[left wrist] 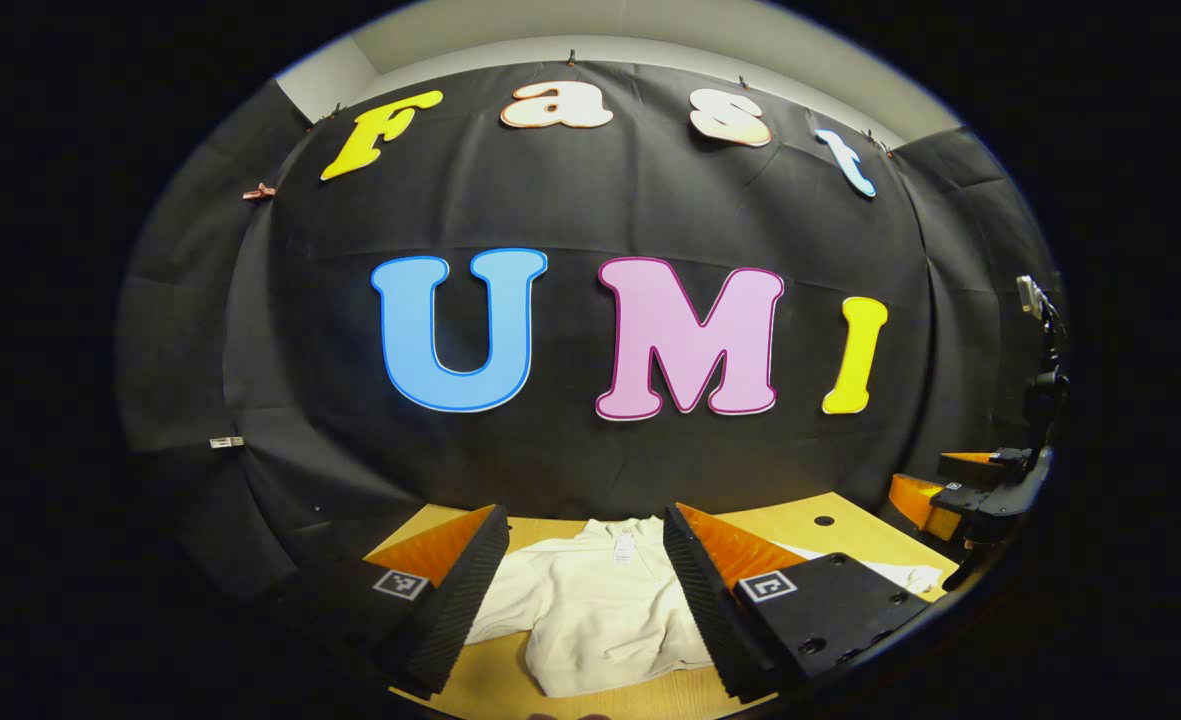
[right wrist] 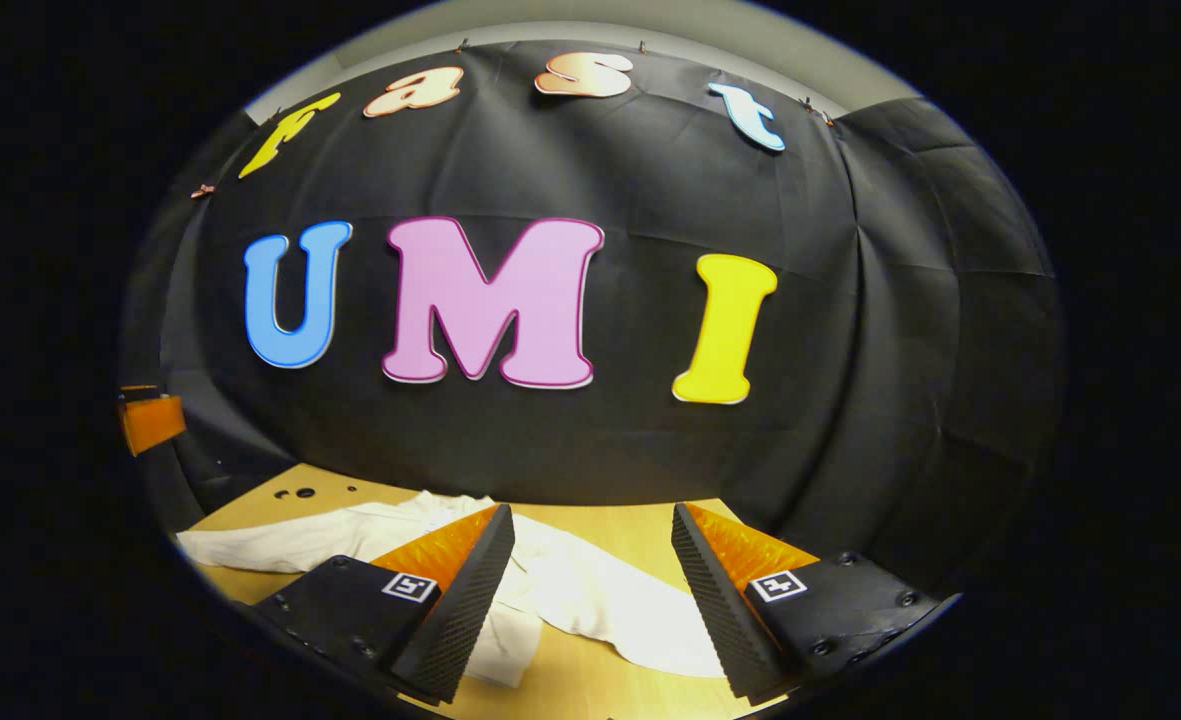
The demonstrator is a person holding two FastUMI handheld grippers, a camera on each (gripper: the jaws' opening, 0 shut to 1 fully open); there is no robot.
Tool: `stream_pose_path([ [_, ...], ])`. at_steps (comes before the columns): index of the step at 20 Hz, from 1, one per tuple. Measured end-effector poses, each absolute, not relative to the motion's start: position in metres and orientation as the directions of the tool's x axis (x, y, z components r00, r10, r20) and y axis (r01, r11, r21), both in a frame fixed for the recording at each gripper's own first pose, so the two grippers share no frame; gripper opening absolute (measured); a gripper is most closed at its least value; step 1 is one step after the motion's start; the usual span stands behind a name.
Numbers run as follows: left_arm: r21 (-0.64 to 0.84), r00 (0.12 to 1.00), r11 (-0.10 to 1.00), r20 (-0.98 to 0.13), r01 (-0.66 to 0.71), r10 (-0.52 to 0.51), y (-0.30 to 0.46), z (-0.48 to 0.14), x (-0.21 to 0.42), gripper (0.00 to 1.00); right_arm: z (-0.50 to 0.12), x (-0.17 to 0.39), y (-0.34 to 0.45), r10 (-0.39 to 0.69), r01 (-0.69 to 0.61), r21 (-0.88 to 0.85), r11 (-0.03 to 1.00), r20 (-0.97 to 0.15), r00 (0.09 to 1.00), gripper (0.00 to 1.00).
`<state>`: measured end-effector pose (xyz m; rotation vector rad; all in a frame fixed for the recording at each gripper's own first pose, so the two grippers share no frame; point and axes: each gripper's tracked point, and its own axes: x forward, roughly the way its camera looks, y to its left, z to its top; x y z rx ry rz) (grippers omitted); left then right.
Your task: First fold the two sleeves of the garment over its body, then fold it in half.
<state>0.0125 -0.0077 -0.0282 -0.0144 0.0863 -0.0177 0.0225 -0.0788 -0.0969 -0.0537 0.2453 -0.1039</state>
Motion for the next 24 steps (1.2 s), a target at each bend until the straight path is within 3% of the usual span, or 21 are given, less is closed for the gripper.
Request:
stream_pose_path([
  [8,-0.004,0.994,1.0,-0.111,0.016,-0.016,-0.014,-0.036,0.013,0.96,-0.177,0.004,-0.174,-0.265,0.239,-0.114,0.964,-0.424,0.866,0.98],
  [17,0.014,0.987,1.0,-0.161,-0.011,0.013,-0.014,-0.052,0.008,0.96,-0.277,-0.041,-0.278,-0.421,0.405,-0.174,0.897,-0.612,0.67,0.98],
  [24,0.042,0.971,0.997,-0.227,-0.063,0.071,-0.003,-0.074,0.004,0.96,-0.357,-0.077,-0.306,-0.402,0.42,-0.189,0.887,-0.763,0.506,0.98],
])
